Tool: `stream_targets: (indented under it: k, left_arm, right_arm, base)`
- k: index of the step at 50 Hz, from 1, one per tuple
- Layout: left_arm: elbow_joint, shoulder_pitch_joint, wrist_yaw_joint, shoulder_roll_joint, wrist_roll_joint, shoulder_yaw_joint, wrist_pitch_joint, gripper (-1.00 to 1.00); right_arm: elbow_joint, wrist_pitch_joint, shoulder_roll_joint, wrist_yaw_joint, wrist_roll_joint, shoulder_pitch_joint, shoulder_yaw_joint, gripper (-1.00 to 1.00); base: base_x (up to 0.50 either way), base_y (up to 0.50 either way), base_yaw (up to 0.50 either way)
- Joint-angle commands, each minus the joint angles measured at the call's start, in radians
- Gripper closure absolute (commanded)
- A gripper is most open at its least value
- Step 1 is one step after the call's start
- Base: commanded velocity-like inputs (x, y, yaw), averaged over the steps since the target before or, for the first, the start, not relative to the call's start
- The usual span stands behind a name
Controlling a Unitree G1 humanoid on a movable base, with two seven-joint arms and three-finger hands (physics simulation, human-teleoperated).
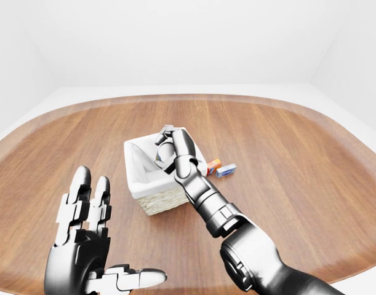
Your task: Pick up the alphabet soup and put it in the basket.
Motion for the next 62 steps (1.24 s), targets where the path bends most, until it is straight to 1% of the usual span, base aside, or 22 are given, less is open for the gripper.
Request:
stream_targets:
  k: [1, 21, 22, 23, 24, 28, 32, 37, 62]
  left_arm:
    - [-0.005, 0.005, -0.013, -0.01, -0.005, 0.007, 0.0, -1.0]
    - [-0.007, 0.01, -0.02, -0.015, -0.008, 0.008, 0.0, -1.0]
    - [-0.007, 0.011, -0.021, -0.015, -0.008, 0.008, 0.0, -1.0]
    - [-0.009, 0.015, -0.021, -0.015, -0.009, 0.007, 0.0, -1.0]
    - [-0.01, 0.019, -0.022, -0.015, -0.01, 0.006, 0.0, -1.0]
    - [-0.009, 0.007, -0.021, -0.016, -0.015, 0.016, 0.0, -1.0]
    - [-0.015, 0.021, -0.026, -0.019, -0.012, 0.009, 0.0, -1.0]
    - [-0.007, 0.003, -0.021, -0.017, -0.009, 0.012, 0.0, -1.0]
    - [-0.009, 0.009, -0.021, -0.017, -0.005, 0.007, 0.0, -1.0]
  right_arm:
    - [0.003, 0.0, 0.013, -0.021, -0.071, -0.011, 0.007, 1.0]
    - [0.009, 0.0, 0.023, -0.021, -0.08, -0.006, 0.011, 1.0]
    - [0.004, 0.0, 0.024, -0.021, -0.082, -0.004, 0.012, 0.75]
    - [-0.001, 0.0, 0.025, -0.019, -0.084, -0.003, 0.014, -0.56]
    - [-0.004, 0.0, 0.026, -0.01, -0.083, -0.002, 0.014, -1.0]
    - [-0.017, 0.0, 0.027, -0.005, -0.085, 0.004, 0.015, -1.0]
    - [-0.018, 0.0, 0.028, -0.006, -0.088, 0.008, 0.017, -1.0]
    - [-0.018, 0.0, 0.028, -0.006, -0.091, 0.01, 0.018, -1.0]
    - [-0.039, 0.0, 0.032, -0.003, -0.094, 0.02, 0.021, -1.0]
  base:
    - [0.0, 0.0, 0.0]
    - [0.0, 0.0, 0.0]
    - [0.0, 0.0, 0.0]
    - [0.0, 0.0, 0.0]
    - [0.0, 0.0, 0.0]
    - [0.0, 0.0, 0.0]
    - [0.0, 0.0, 0.0]
    - [0.0, 0.0, 0.0]
    - [0.0, 0.0, 0.0]
